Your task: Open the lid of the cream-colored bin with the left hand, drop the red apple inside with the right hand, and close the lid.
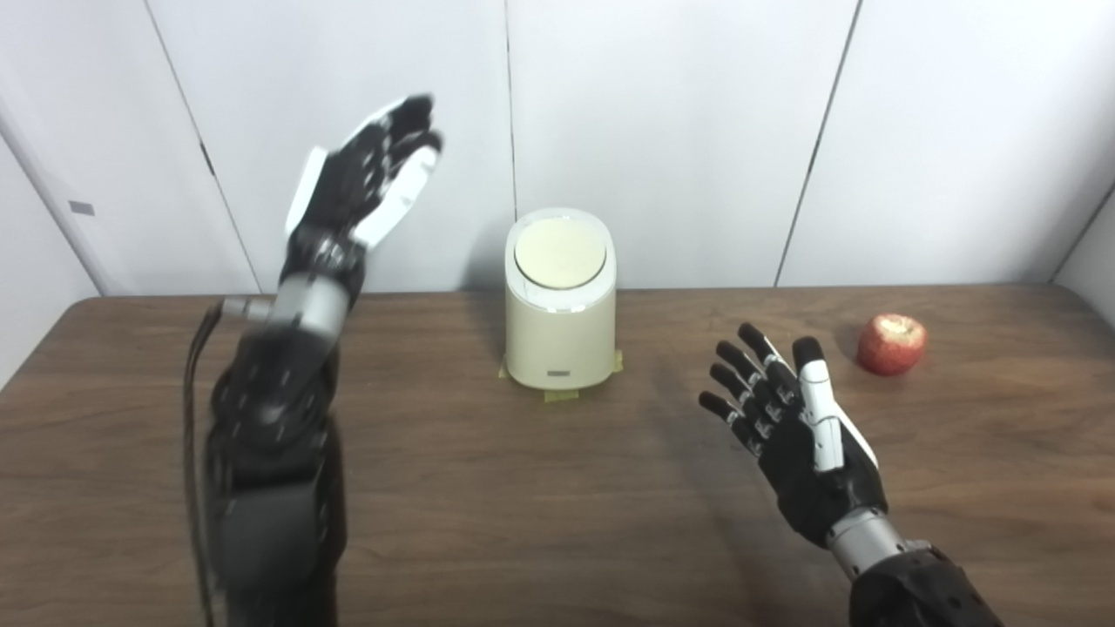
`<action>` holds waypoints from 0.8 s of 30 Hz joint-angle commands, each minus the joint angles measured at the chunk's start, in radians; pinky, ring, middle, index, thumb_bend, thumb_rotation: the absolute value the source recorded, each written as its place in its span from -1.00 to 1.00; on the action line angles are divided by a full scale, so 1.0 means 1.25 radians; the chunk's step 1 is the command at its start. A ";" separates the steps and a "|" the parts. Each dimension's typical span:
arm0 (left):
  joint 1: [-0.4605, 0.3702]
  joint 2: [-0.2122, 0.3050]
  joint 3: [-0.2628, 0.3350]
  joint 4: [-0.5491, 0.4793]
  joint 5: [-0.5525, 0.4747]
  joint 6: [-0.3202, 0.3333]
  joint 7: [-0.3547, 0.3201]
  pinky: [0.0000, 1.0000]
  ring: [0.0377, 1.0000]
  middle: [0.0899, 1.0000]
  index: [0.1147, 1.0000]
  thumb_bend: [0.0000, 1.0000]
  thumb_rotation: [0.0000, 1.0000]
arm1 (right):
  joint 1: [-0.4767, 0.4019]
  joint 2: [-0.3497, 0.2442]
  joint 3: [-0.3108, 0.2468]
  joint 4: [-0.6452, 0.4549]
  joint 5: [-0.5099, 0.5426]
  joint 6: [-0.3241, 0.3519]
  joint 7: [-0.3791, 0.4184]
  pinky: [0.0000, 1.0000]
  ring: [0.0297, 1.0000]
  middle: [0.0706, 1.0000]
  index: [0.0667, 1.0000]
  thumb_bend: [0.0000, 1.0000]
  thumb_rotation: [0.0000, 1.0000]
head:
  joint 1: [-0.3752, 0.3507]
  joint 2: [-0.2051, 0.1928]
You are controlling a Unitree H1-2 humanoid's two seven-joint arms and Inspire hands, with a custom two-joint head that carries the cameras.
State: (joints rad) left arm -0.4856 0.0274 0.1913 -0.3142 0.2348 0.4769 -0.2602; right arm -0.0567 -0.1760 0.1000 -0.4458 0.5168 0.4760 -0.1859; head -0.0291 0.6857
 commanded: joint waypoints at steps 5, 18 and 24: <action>0.022 0.009 -0.023 -0.039 -0.022 -0.006 0.004 0.75 0.77 0.77 0.72 -0.22 0.35 | -0.028 -0.013 -0.003 -0.028 0.008 -0.005 -0.002 0.77 0.90 0.88 0.91 0.22 0.86 | 0.001 0.000; 0.016 0.029 -0.068 -0.018 -0.038 -0.006 0.030 0.70 0.73 0.74 0.67 -0.21 0.37 | -0.031 -0.010 0.003 -0.029 0.004 -0.005 0.000 0.79 0.91 0.90 0.93 0.22 0.85 | -0.004 0.001; 0.019 0.048 -0.098 -0.012 -0.023 -0.007 0.031 0.71 0.74 0.74 0.68 -0.22 0.43 | -0.033 -0.012 0.005 -0.026 0.006 -0.005 -0.003 0.77 0.91 0.89 0.92 0.23 0.85 | -0.002 0.000</action>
State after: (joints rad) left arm -0.4148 0.0641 0.0891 -0.3180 0.1954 0.4793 -0.2304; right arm -0.0608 -0.1866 0.1076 -0.4458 0.5197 0.4760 -0.1928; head -0.0307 0.6842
